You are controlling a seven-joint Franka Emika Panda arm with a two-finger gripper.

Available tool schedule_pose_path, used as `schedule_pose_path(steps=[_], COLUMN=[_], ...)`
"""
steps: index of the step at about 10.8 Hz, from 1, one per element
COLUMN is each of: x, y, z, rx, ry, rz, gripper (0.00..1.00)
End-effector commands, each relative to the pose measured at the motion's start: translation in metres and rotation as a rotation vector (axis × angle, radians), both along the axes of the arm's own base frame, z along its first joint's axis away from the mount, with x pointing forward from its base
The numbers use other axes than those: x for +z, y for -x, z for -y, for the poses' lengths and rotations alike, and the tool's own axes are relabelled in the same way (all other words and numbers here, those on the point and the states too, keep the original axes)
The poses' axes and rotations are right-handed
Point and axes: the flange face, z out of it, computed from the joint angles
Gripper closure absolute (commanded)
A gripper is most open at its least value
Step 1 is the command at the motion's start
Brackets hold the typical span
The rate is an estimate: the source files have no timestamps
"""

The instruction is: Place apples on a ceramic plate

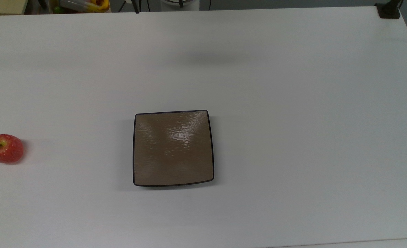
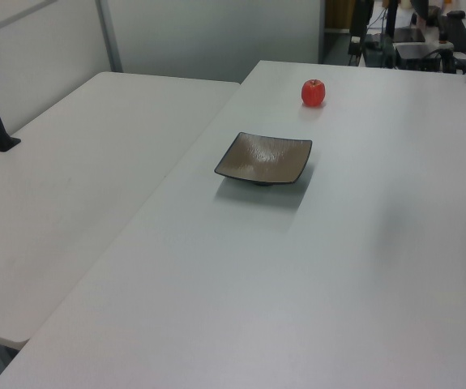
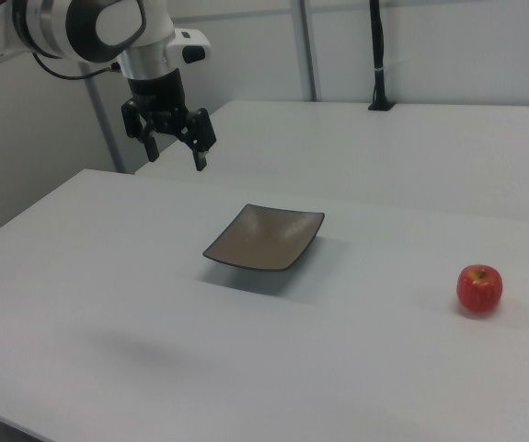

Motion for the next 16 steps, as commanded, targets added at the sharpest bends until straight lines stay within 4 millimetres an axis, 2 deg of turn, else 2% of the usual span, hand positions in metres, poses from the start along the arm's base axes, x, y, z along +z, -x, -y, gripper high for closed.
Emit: schedule_pose_path(steps=[1, 10, 16], x=[0.0003, -0.0007, -0.0019], y=[0.0073, 0.0071, 0.0072], z=[-0.0036, -0.0047, 0.0012], rx=[0.02, 0.022, 0.027], ry=[-0.01, -0.012, -0.01], rz=[0.009, 0.006, 0.002], gripper=[0.0, 0.0, 0.0])
